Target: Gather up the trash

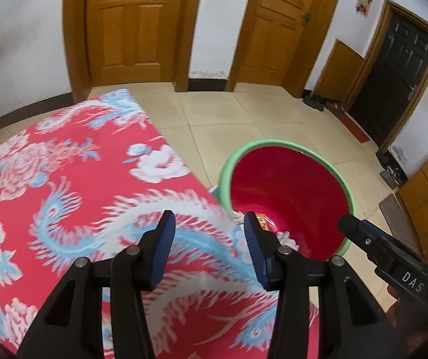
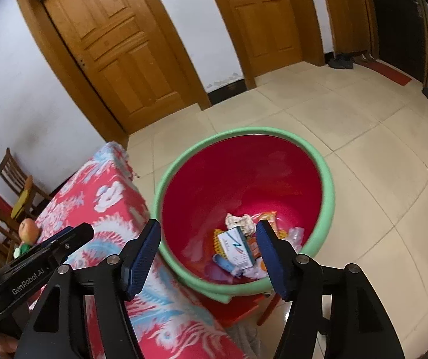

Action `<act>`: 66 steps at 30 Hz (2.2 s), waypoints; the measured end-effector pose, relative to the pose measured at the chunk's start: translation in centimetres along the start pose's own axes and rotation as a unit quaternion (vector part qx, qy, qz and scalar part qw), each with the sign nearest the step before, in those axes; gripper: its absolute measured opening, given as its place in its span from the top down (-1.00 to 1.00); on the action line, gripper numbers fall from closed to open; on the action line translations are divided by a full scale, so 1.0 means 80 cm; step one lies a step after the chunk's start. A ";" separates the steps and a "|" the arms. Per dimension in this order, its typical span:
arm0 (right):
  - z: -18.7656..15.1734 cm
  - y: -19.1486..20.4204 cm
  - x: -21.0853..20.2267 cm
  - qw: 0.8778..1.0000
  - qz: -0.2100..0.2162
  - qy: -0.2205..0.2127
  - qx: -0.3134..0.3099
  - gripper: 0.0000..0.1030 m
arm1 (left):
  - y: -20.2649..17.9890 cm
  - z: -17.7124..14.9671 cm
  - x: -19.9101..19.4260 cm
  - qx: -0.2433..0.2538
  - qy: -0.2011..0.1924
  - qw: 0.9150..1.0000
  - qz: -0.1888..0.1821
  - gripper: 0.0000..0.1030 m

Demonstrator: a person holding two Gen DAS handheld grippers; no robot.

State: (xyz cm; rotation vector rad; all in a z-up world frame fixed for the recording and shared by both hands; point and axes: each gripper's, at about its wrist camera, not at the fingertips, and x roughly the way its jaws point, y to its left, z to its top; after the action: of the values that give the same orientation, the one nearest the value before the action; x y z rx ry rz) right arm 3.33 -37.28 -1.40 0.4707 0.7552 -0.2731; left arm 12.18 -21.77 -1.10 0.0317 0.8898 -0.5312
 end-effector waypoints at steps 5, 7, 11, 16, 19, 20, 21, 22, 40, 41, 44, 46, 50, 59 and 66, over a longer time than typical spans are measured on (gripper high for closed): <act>-0.008 0.028 -0.007 1.000 0.008 -0.002 -0.022 -0.34 | 0.027 -0.010 -0.024 -0.022 -0.009 1.000 0.019 0.06; -0.011 0.039 -0.010 0.999 0.012 -0.004 -0.030 -0.36 | 0.037 -0.013 -0.033 -0.029 -0.013 0.999 0.028 0.06; -0.019 0.064 -0.016 0.998 0.019 -0.008 -0.052 -0.46 | 0.061 -0.020 -0.054 -0.046 -0.023 0.998 0.048 0.06; -0.028 0.093 -0.021 0.997 0.034 -0.011 -0.075 -0.46 | 0.087 -0.032 -0.082 -0.069 -0.036 0.994 0.077 0.06; -0.034 0.108 -0.025 0.995 0.043 -0.013 -0.084 -0.46 | 0.101 -0.040 -0.095 -0.081 -0.040 0.992 0.090 0.06; -0.038 0.114 -0.026 0.995 0.047 -0.013 -0.088 -0.46 | 0.107 -0.043 -0.101 -0.086 -0.043 0.991 0.096 0.06; -0.040 0.119 -0.027 0.994 0.050 -0.014 -0.092 -0.46 | 0.109 -0.046 -0.105 -0.088 -0.044 0.990 0.099 0.06; -0.043 0.124 -0.028 0.994 0.052 -0.014 -0.097 -0.46 | 0.114 -0.049 -0.111 -0.092 -0.047 0.989 0.103 0.06; -0.093 0.184 -0.051 0.984 0.079 -0.024 -0.157 -0.47 | 0.153 -0.103 -0.172 -0.137 -0.072 0.976 0.155 0.06; -0.095 0.186 -0.053 0.984 0.080 -0.025 -0.159 -0.47 | 0.154 -0.105 -0.174 -0.136 -0.073 0.976 0.155 0.06; -0.097 0.187 -0.057 0.983 0.081 -0.030 -0.161 -0.47 | 0.152 -0.108 -0.178 -0.135 -0.078 0.975 0.159 0.06; -0.097 0.188 -0.059 0.983 0.081 -0.033 -0.161 -0.47 | 0.150 -0.109 -0.180 -0.135 -0.080 0.975 0.159 0.06; -0.097 0.186 -0.062 0.983 0.081 -0.038 -0.159 -0.47 | 0.148 -0.110 -0.184 -0.133 -0.086 0.973 0.166 0.06; -0.100 0.181 -0.065 0.983 0.078 -0.048 -0.157 -0.47 | 0.144 -0.112 -0.191 -0.130 -0.105 0.970 0.178 0.06; -0.104 0.177 -0.063 0.984 0.074 -0.053 -0.156 -0.47 | 0.140 -0.116 -0.186 -0.127 -0.114 0.968 0.183 0.06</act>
State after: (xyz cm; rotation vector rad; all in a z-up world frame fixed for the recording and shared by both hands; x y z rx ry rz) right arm 0.58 -20.55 1.29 0.2119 0.6420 -0.0377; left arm 2.88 -3.36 1.97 -0.0955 0.6986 -0.0700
